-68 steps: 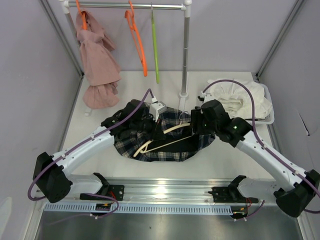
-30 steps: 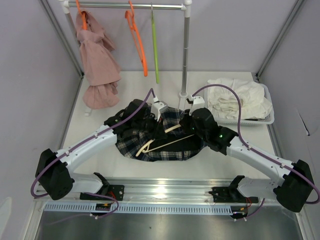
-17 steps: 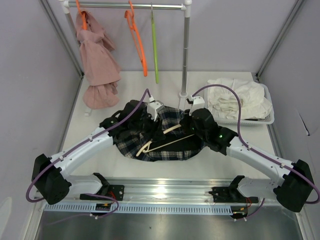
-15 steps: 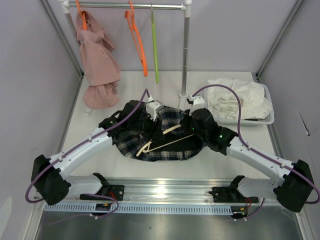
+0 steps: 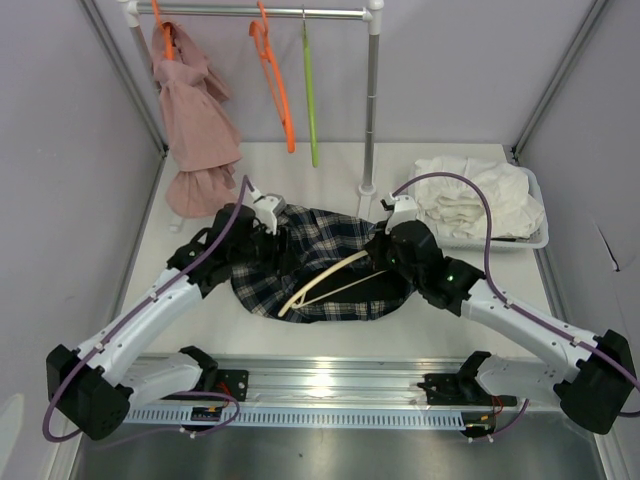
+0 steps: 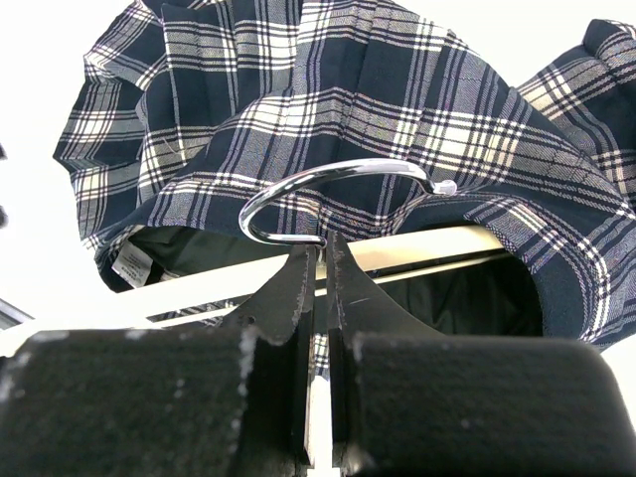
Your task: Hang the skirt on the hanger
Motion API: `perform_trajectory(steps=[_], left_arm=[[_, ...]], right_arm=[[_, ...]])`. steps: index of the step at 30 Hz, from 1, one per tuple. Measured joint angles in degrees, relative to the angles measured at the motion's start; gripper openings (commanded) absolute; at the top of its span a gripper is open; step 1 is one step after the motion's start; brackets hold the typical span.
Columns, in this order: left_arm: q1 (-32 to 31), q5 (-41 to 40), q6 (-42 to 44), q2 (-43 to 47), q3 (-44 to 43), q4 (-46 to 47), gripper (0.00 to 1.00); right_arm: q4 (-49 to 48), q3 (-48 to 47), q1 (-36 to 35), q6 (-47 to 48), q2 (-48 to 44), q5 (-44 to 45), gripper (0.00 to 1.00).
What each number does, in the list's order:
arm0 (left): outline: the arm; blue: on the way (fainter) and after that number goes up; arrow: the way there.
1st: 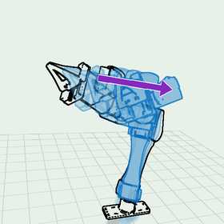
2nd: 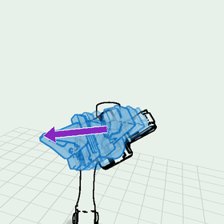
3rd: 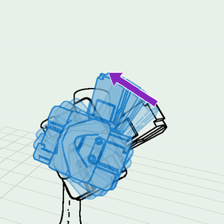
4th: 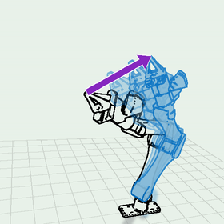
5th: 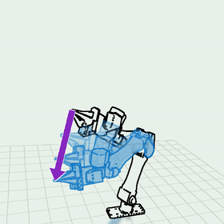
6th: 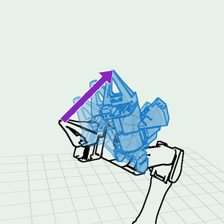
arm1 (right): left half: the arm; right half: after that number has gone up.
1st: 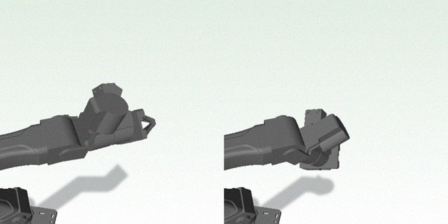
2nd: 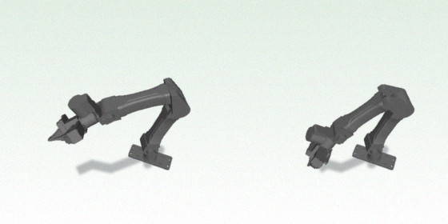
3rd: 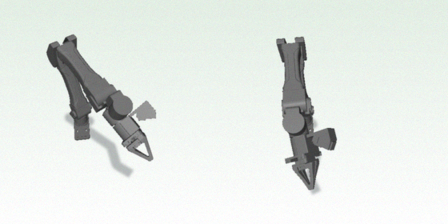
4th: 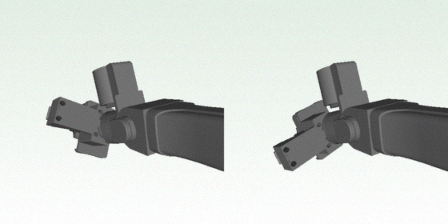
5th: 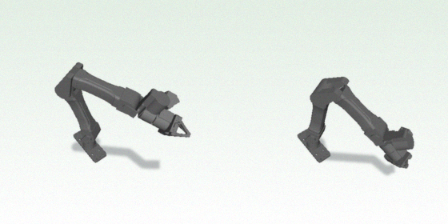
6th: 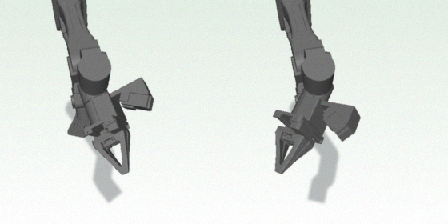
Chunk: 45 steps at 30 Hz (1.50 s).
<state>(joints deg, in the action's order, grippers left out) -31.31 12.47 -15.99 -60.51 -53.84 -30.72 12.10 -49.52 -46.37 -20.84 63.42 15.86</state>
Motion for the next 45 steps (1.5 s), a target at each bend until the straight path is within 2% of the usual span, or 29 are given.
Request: perform_trajectory(steps=[8,13,20,30,40,41,43,45], left_arm=[[0.00,1.75,-3.41,-0.94,8.28,-0.26,0.58],[-0.39,2.32,-4.96,-0.94,10.56,0.17,0.60],[-3.23,1.51,-7.32,-1.70,12.41,2.93,0.56],[-3.67,-4.87,-9.84,-1.97,14.60,4.96,0.41],[-3.72,-7.74,-10.54,-2.95,14.73,6.05,0.13],[-3.72,-7.72,-10.54,-3.26,14.73,6.19,0.14],[-3.72,-7.58,-10.49,-3.85,14.73,6.29,0.23],[-3.72,-7.28,-10.47,-4.39,14.73,6.40,0.25]], right_arm=[[0.02,0.00,0.26,0.00,-0.33,0.00,0.00],[0.04,0.02,0.39,-0.02,-0.59,0.00,0.00],[0.09,0.02,0.59,-0.02,-0.74,-0.02,0.00],[-0.48,0.98,1.53,-0.02,-1.38,-0.20,0.00],[-2.21,1.84,2.51,-0.04,-1.40,-0.50,0.00],[-2.25,1.84,2.60,-0.04,-1.40,-0.52,0.00],[-2.47,1.84,2.75,-0.02,-1.40,-0.52,0.00],[-2.64,1.84,2.86,-0.04,-1.40,-0.55,0.00]])
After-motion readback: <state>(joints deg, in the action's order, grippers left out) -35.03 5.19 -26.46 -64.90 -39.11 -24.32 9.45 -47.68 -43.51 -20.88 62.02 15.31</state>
